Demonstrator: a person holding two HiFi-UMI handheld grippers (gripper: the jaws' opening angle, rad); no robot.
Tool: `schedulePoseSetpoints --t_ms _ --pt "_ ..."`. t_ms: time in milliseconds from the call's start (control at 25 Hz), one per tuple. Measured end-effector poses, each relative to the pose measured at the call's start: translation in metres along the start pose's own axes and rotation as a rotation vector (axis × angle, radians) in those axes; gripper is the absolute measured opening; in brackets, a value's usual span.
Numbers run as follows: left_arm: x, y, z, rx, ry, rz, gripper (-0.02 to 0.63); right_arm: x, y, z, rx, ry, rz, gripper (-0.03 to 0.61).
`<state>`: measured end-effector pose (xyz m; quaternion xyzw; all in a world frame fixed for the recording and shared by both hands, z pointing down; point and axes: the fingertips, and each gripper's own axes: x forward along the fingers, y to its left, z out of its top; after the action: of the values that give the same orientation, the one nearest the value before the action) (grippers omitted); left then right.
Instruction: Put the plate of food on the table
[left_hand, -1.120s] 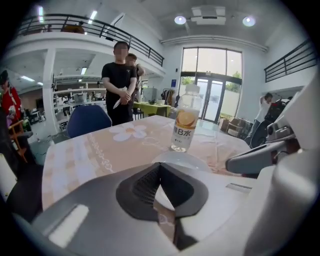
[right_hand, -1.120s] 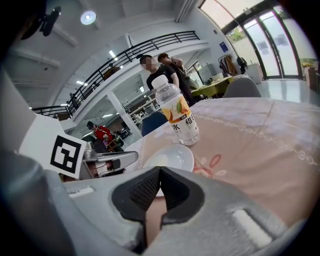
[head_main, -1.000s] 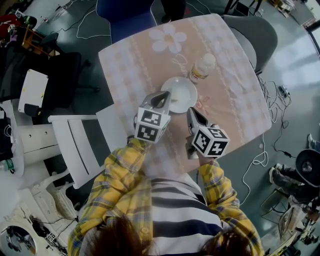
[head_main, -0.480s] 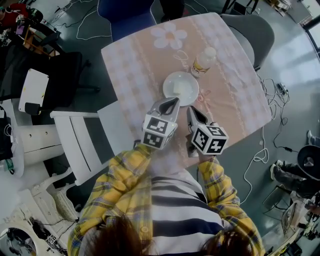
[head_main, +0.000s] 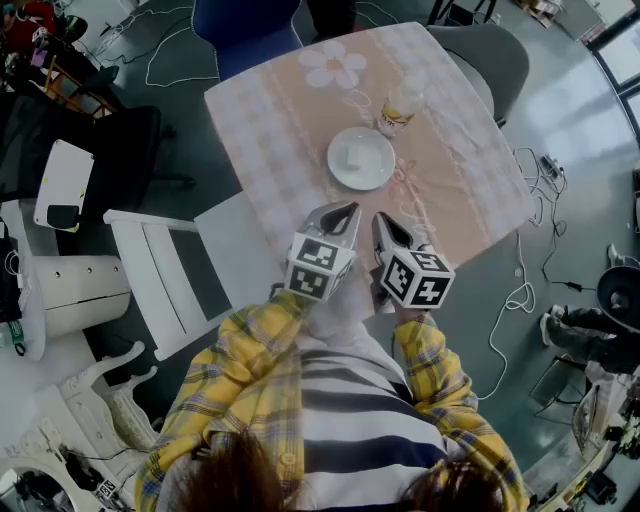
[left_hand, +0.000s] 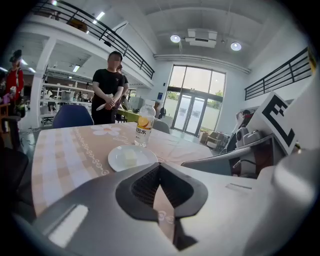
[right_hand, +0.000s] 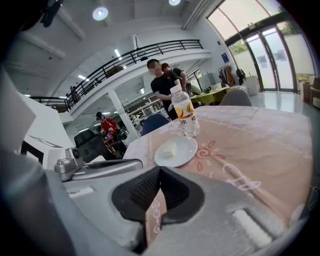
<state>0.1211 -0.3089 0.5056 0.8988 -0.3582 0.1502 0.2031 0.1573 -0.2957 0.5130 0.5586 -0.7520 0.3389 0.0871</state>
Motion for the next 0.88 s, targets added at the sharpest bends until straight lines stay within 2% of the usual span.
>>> schedulePoseSetpoints --t_ms 880 --pt "-0.126 -0.05 -0.054 0.01 -0.005 -0.067 0.0 -0.099 0.086 -0.079 -0.043 -0.124 -0.063 -0.003"
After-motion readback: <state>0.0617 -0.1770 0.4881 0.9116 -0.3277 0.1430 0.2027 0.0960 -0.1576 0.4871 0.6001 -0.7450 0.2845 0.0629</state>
